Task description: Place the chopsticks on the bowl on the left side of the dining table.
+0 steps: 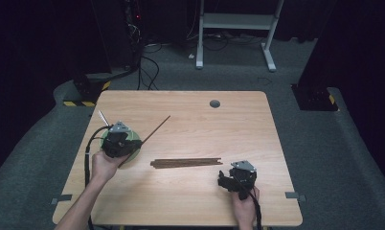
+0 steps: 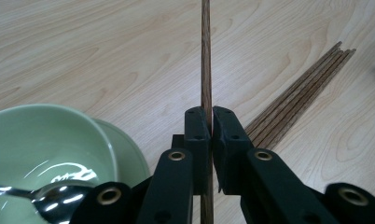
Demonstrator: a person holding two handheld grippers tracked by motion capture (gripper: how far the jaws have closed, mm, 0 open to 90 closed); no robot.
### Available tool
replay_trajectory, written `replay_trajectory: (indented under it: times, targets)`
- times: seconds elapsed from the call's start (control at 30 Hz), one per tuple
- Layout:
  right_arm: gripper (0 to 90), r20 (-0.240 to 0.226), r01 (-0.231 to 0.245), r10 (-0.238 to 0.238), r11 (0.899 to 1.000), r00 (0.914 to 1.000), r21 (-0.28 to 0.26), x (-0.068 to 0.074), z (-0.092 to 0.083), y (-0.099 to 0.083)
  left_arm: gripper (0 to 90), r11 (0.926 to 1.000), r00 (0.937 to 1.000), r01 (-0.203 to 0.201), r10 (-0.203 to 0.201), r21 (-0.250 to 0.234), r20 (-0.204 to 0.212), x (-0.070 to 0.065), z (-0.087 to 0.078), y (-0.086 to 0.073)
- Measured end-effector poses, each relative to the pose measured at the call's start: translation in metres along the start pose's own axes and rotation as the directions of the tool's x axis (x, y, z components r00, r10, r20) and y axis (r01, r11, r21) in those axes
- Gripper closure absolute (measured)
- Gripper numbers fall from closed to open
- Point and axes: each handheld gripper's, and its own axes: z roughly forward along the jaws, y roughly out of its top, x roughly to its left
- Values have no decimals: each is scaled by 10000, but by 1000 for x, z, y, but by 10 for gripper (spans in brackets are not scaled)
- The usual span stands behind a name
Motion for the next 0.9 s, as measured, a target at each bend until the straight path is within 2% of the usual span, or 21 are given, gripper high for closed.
replay_trajectory:
  times: [0.23,0.3,0.4,0.9]
  targets:
    - [134,-26,24,-24,10000,10000,0,0,0,0,847,9997,9996,82,-88,-228,-259,8,-14,-7]
    - [134,-30,25,-25,10000,10000,2,0,0,0,847,9994,9992,237,-246,-255,-322,12,-16,-10]
    - [134,-32,28,-28,10000,10000,-1,0,0,0,847,9996,9980,269,-273,-75,-564,18,-17,-13]
    - [134,-75,69,-69,10000,9999,3,0,0,0,847,9986,9912,516,-504,67,-1225,33,-24,-19]
